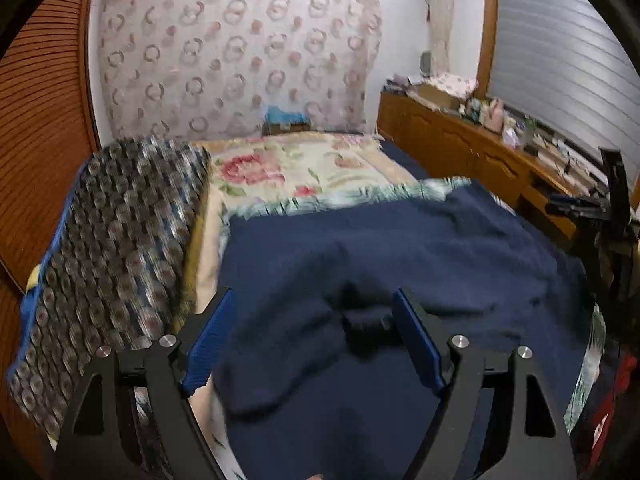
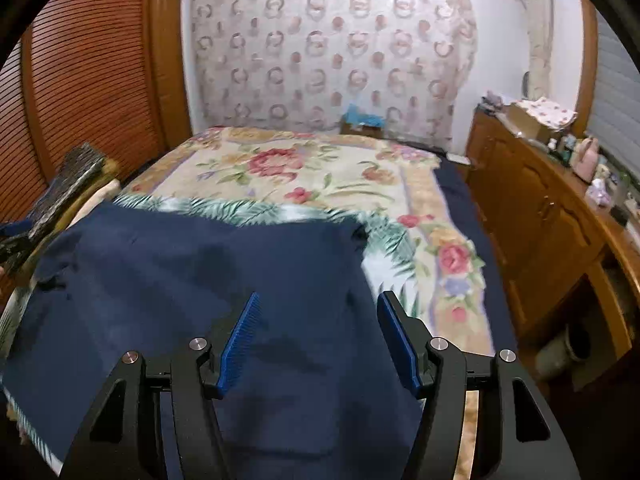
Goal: Fold small clothes
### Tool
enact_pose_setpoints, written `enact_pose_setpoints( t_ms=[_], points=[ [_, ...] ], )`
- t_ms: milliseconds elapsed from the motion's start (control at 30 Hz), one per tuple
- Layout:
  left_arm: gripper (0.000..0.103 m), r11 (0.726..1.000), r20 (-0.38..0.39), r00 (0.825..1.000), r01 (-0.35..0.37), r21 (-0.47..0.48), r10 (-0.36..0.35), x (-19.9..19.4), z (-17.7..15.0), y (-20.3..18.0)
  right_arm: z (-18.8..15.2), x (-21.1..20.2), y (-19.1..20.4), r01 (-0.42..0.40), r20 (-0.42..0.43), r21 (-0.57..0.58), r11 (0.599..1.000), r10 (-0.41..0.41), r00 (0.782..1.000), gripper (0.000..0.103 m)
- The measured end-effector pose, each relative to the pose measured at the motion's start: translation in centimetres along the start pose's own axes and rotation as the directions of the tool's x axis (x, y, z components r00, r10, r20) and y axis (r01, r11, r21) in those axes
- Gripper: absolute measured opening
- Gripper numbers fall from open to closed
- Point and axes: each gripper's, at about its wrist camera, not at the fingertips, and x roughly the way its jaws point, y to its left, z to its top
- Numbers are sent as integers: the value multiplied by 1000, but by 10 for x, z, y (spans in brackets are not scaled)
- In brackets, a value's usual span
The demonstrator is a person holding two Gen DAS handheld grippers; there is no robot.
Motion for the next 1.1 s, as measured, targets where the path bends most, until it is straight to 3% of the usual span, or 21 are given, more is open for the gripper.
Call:
enact_pose_setpoints(
  t_ms=[200,333,667,800,1100],
  points=[
    [80,999,-81,997,17,36,-14,10,-28,-23,-7,-18,-58,-29,-33,34,999,30,999,63],
    [80,998,-142,989,45,44,-38,25,-41,-35,-6,-10,-73,-29,-70,68,997,33,997,63],
    [80,998,-199,980,35,54,-24,45,-45,-46,4,6,-60,-47,-121,79,996,57,991,63],
    [85,994,-211,977,10,105,13,48,-47,-56,-1,12,-57,-8,-146,59,998,17,989,63],
    [87,995,-213,977,18,101,4,50,-47,-55,0,14,-55,4,-135,39,999,1,991,63]
  ],
)
